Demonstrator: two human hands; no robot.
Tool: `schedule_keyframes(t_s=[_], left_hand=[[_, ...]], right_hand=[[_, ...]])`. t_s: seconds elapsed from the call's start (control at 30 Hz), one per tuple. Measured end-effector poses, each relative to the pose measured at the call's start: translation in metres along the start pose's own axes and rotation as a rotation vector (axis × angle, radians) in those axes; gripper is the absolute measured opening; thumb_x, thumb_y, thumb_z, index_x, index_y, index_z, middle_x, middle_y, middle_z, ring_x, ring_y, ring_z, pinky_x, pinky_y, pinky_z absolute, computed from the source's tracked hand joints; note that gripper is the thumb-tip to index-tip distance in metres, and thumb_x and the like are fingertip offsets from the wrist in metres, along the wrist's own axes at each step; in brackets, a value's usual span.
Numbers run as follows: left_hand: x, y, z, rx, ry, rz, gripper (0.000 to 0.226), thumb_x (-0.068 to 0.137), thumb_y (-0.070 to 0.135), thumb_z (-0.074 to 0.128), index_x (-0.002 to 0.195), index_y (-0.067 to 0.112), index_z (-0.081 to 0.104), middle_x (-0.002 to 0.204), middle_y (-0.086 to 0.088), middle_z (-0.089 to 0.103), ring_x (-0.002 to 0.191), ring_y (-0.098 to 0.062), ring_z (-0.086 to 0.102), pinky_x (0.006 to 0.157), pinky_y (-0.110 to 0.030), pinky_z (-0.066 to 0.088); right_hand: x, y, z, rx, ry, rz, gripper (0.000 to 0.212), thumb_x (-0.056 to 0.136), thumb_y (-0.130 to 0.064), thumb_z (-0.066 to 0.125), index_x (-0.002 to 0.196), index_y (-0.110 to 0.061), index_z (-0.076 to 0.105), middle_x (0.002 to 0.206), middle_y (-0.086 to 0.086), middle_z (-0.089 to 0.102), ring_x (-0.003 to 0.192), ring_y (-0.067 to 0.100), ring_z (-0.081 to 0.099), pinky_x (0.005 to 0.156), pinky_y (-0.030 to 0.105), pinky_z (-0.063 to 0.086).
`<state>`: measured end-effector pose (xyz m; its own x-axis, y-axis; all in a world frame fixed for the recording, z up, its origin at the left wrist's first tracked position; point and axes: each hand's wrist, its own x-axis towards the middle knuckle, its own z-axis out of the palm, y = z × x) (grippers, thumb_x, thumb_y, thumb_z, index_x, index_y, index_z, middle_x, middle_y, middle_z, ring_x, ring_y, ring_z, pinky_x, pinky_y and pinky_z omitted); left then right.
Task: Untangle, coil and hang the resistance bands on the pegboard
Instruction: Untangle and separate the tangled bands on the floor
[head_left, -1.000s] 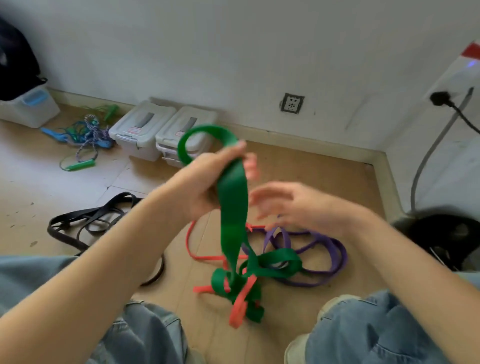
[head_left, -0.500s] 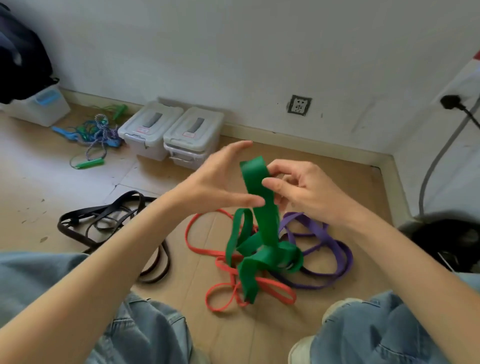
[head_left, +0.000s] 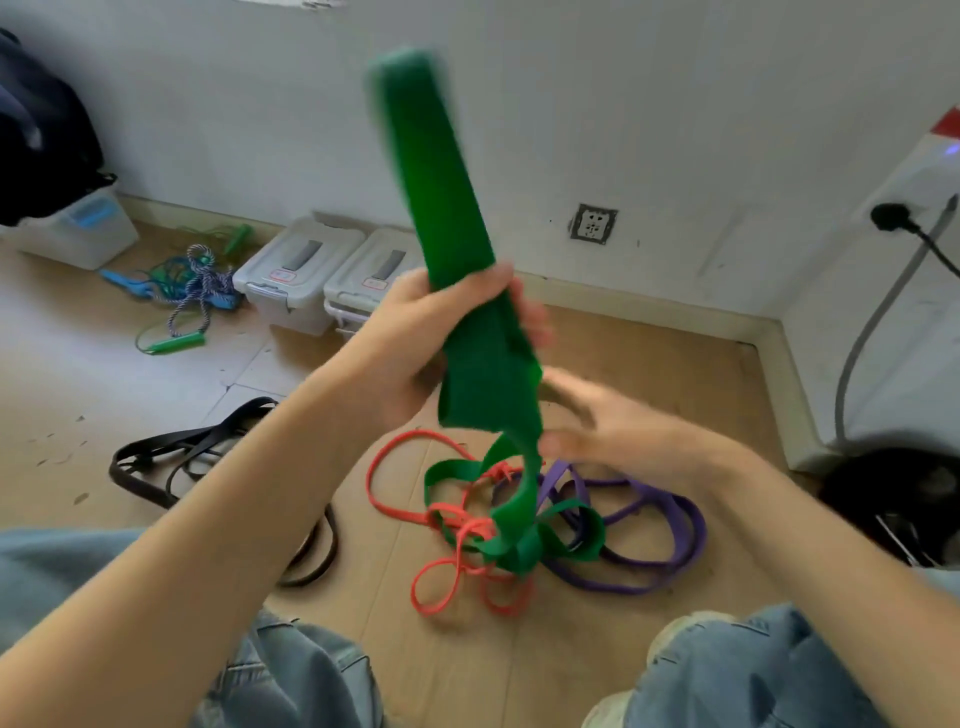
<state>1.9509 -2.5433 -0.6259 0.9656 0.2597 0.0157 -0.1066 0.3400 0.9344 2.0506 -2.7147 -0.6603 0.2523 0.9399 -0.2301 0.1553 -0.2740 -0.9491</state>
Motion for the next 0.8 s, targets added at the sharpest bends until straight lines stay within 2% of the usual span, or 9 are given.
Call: schedule_keyframes(t_s=[0.07, 0.13, 0.27, 0.33, 0.43, 0.5, 0.57, 0.67, 0.8], left_hand=[[0.002, 0.009, 0.005, -0.022, 0.089, -0.015, 0.021, 0.09, 0.021, 0.058, 0.098, 0.002, 0.062, 0.091, -0.013, 0.073, 0.081, -0.023, 0.071, 0.064, -0.033, 0.057], [0.005, 0.005, -0.001, -0.019, 0.196, -0.121, 0.044, 0.093, 0.031, 0.05, 0.123, -0.001, 0.052, 0.109, -0.013, 0.068, 0.091, -0.021, 0.068, 0.073, -0.034, 0.057], [-0.004, -0.027, 0.004, -0.049, -0.06, -0.401, 0.077, 0.086, 0.063, 0.029, 0.138, 0.007, 0.041, 0.126, -0.008, 0.059, 0.112, -0.012, 0.058, 0.101, -0.033, 0.041], [-0.016, -0.054, 0.02, 0.108, -0.142, -0.482, 0.05, 0.095, 0.041, 0.04, 0.137, 0.013, 0.04, 0.107, 0.004, 0.062, 0.089, 0.007, 0.064, 0.076, -0.012, 0.049], [-0.03, -0.093, 0.02, 0.516, -0.247, -0.39, 0.037, 0.086, 0.009, 0.064, 0.122, 0.012, 0.054, 0.106, 0.004, 0.064, 0.087, -0.001, 0.063, 0.079, -0.015, 0.051], [-0.031, -0.088, 0.015, 0.504, -0.119, -0.335, 0.018, 0.088, 0.005, 0.059, 0.106, 0.007, 0.062, 0.095, -0.004, 0.067, 0.076, -0.008, 0.064, 0.075, -0.022, 0.054], [-0.019, -0.066, 0.016, 0.198, -0.023, -0.273, 0.01, 0.091, 0.007, 0.053, 0.093, 0.007, 0.063, 0.084, -0.005, 0.069, 0.07, -0.012, 0.066, 0.069, -0.025, 0.056], [-0.006, -0.031, 0.012, -0.195, 0.022, -0.154, 0.015, 0.092, 0.015, 0.049, 0.093, 0.005, 0.06, 0.079, -0.006, 0.068, 0.069, -0.014, 0.066, 0.066, -0.024, 0.056], [-0.003, -0.017, 0.004, -0.305, -0.084, -0.137, 0.029, 0.087, 0.03, 0.052, 0.101, 0.005, 0.058, 0.088, -0.006, 0.067, 0.081, -0.016, 0.065, 0.075, -0.026, 0.055]], right_hand=[[0.005, 0.0, 0.017, 0.012, -0.072, -0.034, 0.053, 0.073, -0.046, 0.073, 0.121, -0.048, 0.05, 0.127, -0.024, 0.056, 0.12, -0.001, 0.05, 0.1, 0.025, 0.043], [0.01, -0.002, 0.022, 0.02, 0.161, -0.074, 0.034, 0.08, -0.021, 0.071, 0.113, -0.026, 0.062, 0.106, -0.007, 0.07, 0.097, 0.007, 0.066, 0.081, 0.022, 0.052], [0.016, -0.011, 0.014, 0.498, 0.506, -0.099, 0.016, 0.089, 0.001, 0.048, 0.096, 0.002, 0.062, 0.077, 0.009, 0.072, 0.066, 0.017, 0.069, 0.06, 0.027, 0.057], [0.016, -0.019, 0.006, 0.707, 0.573, -0.142, 0.018, 0.089, -0.005, 0.048, 0.082, -0.002, 0.065, 0.07, 0.009, 0.071, 0.061, 0.017, 0.067, 0.057, 0.025, 0.056], [0.015, -0.02, -0.006, 0.824, 0.651, -0.199, 0.024, 0.088, -0.01, 0.056, 0.068, -0.011, 0.068, 0.066, 0.003, 0.069, 0.061, 0.012, 0.066, 0.055, 0.022, 0.054], [0.012, -0.012, -0.01, 0.757, 0.577, -0.157, 0.016, 0.086, -0.024, 0.063, 0.084, -0.008, 0.066, 0.082, 0.007, 0.072, 0.075, 0.015, 0.069, 0.064, 0.025, 0.055], [0.004, 0.008, -0.011, 0.556, 0.376, -0.015, 0.049, 0.076, -0.053, 0.065, 0.106, -0.013, 0.065, 0.105, 0.004, 0.07, 0.095, 0.016, 0.067, 0.082, 0.033, 0.055], [-0.006, 0.025, 0.005, 0.282, -0.047, 0.122, 0.056, 0.081, -0.073, 0.039, 0.116, -0.036, 0.062, 0.12, -0.009, 0.064, 0.115, 0.014, 0.058, 0.105, 0.042, 0.04], [-0.002, 0.01, 0.012, 0.522, -0.084, 0.041, 0.06, 0.083, -0.064, 0.045, 0.11, -0.014, 0.062, 0.099, 0.01, 0.067, 0.097, 0.027, 0.062, 0.082, 0.038, 0.051]])
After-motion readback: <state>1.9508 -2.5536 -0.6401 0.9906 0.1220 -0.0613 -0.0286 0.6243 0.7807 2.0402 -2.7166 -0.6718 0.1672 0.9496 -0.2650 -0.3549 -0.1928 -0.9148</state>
